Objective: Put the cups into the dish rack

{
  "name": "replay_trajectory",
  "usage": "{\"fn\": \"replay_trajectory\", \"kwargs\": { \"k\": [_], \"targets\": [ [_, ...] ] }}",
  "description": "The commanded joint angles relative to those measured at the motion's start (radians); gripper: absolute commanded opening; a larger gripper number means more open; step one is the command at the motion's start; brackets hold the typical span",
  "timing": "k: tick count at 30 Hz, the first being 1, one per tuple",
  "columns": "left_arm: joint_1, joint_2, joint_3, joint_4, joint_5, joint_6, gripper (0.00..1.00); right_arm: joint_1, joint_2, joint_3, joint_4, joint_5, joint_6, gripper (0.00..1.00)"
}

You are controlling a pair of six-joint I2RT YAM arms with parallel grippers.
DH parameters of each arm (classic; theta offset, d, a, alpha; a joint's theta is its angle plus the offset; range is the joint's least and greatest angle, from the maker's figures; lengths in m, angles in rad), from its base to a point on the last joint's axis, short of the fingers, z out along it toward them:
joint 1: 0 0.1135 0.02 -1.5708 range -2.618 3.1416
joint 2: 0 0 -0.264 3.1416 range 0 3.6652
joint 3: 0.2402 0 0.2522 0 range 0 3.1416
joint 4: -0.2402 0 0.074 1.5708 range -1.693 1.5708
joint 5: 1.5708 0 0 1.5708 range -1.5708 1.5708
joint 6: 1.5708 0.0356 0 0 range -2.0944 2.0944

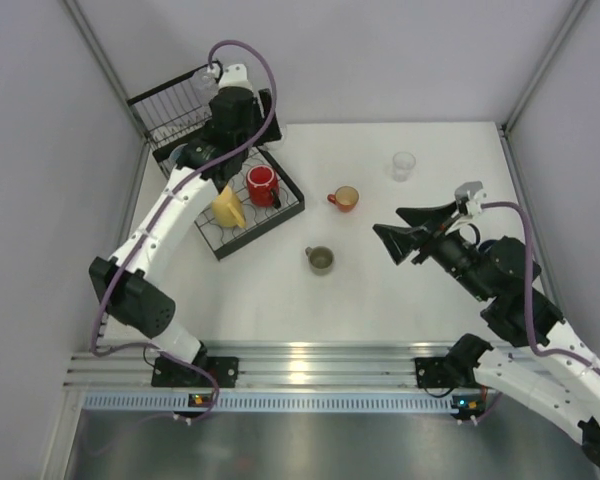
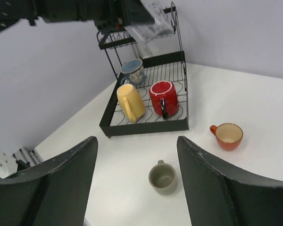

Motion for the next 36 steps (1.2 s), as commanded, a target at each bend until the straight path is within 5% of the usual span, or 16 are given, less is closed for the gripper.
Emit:
{"fn": "replay_trajectory", "kwargs": {
  "k": [1,17,36],
  "targets": [
    [0.010,0.071,0.052,-0.054,-0.280,0.163,0.00,0.016,-0.055,-0.022,0.001,0.040,-0.004,0.69],
    [0.202,0.326,0.141,0.030,-0.228,0.215,0.00,0.017,0.015,-0.077,0.092,-0.007,0.013,0.69],
    [0.214,0.476,0.167,0.092,-0.182,0.220,0.01,0.017,0.017,-0.102,0.086,0.029,0.009,0.69]
  ]
}}
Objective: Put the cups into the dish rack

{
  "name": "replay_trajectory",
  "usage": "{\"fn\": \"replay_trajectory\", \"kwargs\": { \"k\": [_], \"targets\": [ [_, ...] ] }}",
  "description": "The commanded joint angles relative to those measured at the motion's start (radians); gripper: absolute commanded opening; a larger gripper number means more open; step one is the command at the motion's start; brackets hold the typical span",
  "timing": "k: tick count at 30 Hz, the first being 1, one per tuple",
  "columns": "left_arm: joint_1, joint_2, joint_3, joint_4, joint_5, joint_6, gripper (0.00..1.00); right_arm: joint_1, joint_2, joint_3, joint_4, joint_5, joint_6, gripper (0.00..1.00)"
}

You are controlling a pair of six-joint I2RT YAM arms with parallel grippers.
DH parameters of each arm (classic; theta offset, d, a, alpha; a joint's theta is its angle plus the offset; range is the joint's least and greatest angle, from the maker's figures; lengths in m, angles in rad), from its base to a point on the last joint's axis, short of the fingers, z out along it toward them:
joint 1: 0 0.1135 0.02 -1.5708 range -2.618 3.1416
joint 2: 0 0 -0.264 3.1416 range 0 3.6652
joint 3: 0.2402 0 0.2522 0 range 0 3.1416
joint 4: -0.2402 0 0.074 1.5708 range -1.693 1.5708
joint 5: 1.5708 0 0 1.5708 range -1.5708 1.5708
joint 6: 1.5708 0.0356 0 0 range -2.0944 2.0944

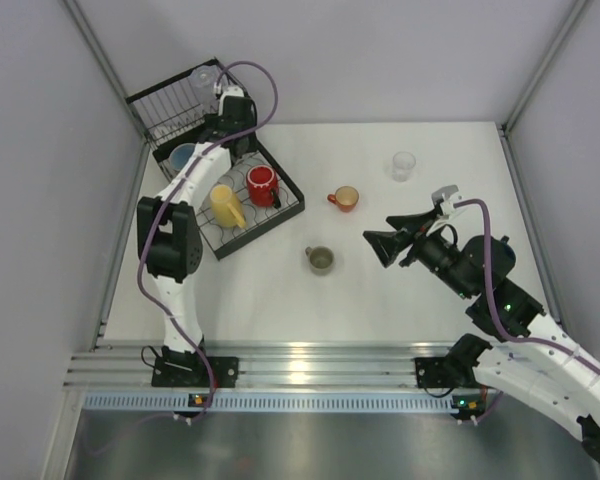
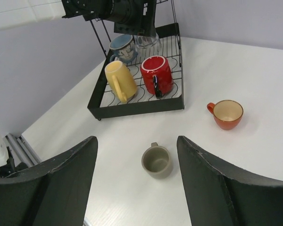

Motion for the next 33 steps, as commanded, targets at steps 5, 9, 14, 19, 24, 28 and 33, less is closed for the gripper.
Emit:
{"fn": "replay_trajectory", "kwargs": {
  "k": [5,9,14,19,24,28,33],
  "targets": [
    [0.005,0.032,0.063,0.089,0.008,0.009,0.05,0.016,-0.009,-0.005,0.046,0.024,-0.010,0.69],
    [0.005,0.062,0.074,0.089,0.010,0.009,0.11,0.015,-0.011,-0.012,0.047,0.029,-0.010,0.69],
    [0.005,0.086,0.086,0.089,0.001,0.012,0.17,0.015,-0.011,-0.015,0.050,0.035,-0.014,0.69],
    [0.005,0.091,0.086,0.087,0.008,0.012,0.27,0.015,-0.017,-0.017,0.047,0.049,-0.021,0.69],
    [-0.003,0.068,0.062,0.089,0.008,0.012,0.28,0.015,-0.017,-0.017,0.044,0.049,-0.024,0.69],
    [-0.022,0.045,0.043,0.090,-0.028,0.012,0.19,0.016,-0.020,-0.018,0.046,0.049,-0.024,0.68],
    [-0.047,0.011,0.014,0.150,-0.025,0.067,0.01,0.015,-0.029,-0.015,0.037,0.049,-0.030,0.69]
  ]
}}
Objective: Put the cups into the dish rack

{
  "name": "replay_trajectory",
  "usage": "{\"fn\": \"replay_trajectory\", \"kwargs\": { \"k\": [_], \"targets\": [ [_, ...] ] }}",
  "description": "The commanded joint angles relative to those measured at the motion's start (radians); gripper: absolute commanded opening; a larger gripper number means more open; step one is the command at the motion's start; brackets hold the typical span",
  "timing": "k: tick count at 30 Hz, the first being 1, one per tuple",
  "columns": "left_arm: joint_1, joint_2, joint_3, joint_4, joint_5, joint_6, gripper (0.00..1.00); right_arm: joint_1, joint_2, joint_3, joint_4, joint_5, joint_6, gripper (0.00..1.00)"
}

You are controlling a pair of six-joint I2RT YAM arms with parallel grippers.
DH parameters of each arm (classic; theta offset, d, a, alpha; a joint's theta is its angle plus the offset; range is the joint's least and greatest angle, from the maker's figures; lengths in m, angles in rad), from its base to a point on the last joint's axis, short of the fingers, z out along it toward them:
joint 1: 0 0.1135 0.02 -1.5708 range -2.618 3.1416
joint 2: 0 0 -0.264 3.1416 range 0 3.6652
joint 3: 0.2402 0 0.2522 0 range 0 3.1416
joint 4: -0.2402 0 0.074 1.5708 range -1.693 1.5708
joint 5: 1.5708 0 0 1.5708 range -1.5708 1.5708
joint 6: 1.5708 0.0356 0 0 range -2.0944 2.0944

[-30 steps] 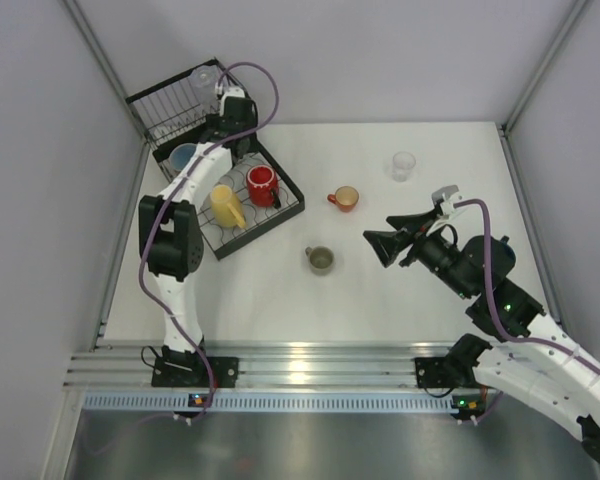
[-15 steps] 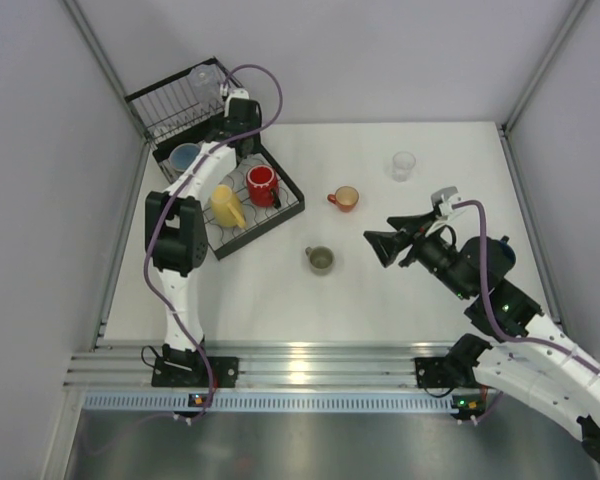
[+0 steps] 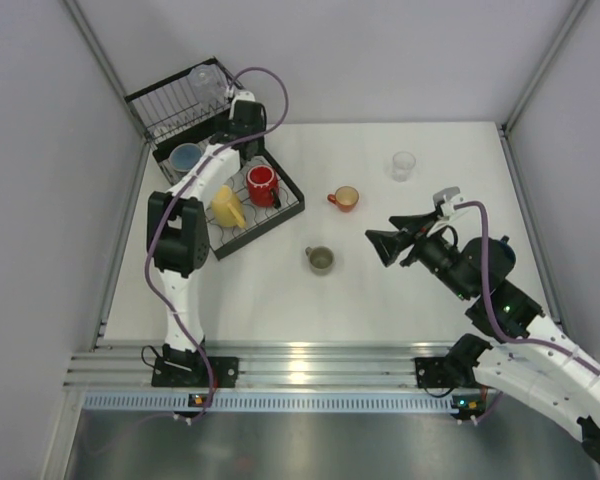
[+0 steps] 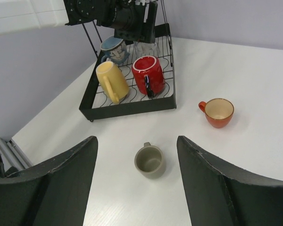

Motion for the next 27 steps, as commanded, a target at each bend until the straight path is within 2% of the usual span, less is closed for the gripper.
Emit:
{"fn": "replay_trajectory", "kwargs": {
  "k": [1,8,16,27],
  "targets": [
    [-0.026,-0.075,-0.027,0.117,0.002,0.073,0.00,0.015,-0.022,0.004,0.031,0.011,-0.017,0.68],
    [-0.033,-0.124,-0.084,0.161,0.180,0.219,0.00,0.016,-0.035,0.006,0.018,0.024,-0.031,0.69],
    [-0.032,-0.120,-0.082,0.160,0.182,0.302,0.01,0.016,-0.064,0.007,-0.011,0.037,-0.045,0.69],
    [-0.015,-0.086,-0.090,0.157,0.123,0.275,0.27,0.016,-0.078,-0.004,-0.022,0.061,-0.062,0.69]
  ]
}}
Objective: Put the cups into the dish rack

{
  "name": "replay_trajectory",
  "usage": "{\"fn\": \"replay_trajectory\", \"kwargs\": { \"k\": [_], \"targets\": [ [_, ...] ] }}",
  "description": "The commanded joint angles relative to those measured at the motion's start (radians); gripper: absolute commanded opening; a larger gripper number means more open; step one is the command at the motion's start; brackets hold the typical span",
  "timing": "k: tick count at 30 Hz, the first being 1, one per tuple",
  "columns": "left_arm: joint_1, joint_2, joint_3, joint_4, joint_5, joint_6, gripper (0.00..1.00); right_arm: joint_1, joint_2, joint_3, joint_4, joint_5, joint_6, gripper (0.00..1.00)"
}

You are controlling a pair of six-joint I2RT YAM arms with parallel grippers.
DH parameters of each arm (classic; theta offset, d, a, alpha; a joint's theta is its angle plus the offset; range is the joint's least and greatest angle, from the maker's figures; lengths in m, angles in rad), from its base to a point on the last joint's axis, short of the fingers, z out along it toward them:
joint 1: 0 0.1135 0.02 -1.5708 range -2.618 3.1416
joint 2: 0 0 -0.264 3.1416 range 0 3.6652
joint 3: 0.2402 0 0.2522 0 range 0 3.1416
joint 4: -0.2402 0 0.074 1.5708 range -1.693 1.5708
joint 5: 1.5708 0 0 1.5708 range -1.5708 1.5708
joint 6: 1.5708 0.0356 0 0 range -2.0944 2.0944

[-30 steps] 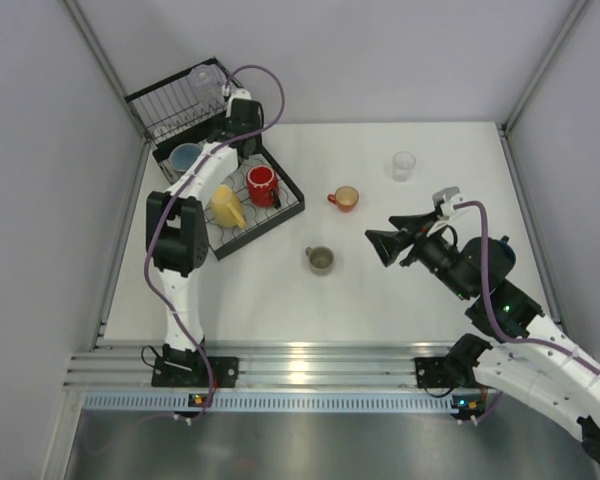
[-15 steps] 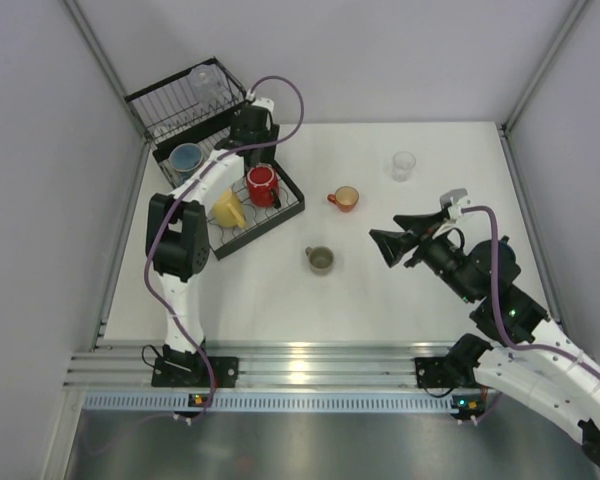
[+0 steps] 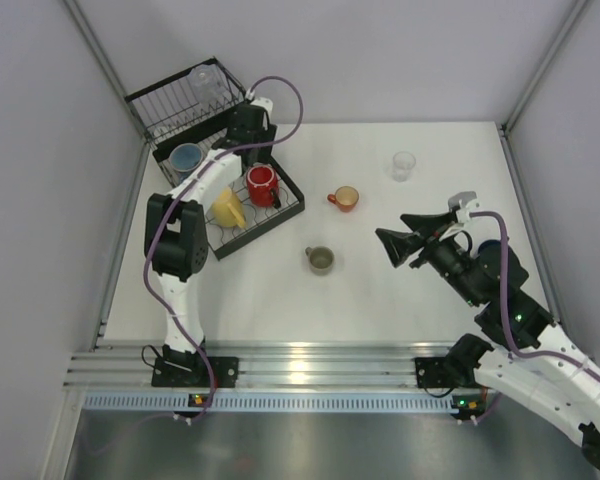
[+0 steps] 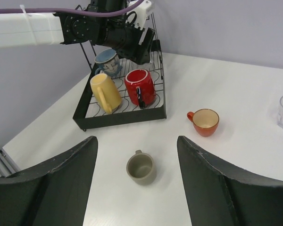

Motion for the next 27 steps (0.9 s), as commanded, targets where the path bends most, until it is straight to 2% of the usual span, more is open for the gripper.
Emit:
{"fn": "replay_trajectory", "kwargs": {
  "k": [1,11,12,27],
  "targets": [
    [0.011,-0.039,0.000,0.073,-0.028,-0.002,0.28,0.015,-0.004,-0.004,-0.003,0.021,-0.021,0.69],
    [0.009,-0.028,-0.010,0.074,-0.035,-0.015,0.39,0.013,0.000,-0.008,0.003,0.024,-0.016,0.69],
    [0.009,-0.027,-0.010,0.073,-0.035,-0.016,0.43,0.016,-0.002,-0.007,0.001,0.024,-0.015,0.69],
    [0.009,-0.010,-0.020,0.074,-0.026,-0.053,0.52,0.015,-0.008,-0.008,-0.002,0.035,-0.016,0.69]
  ]
}}
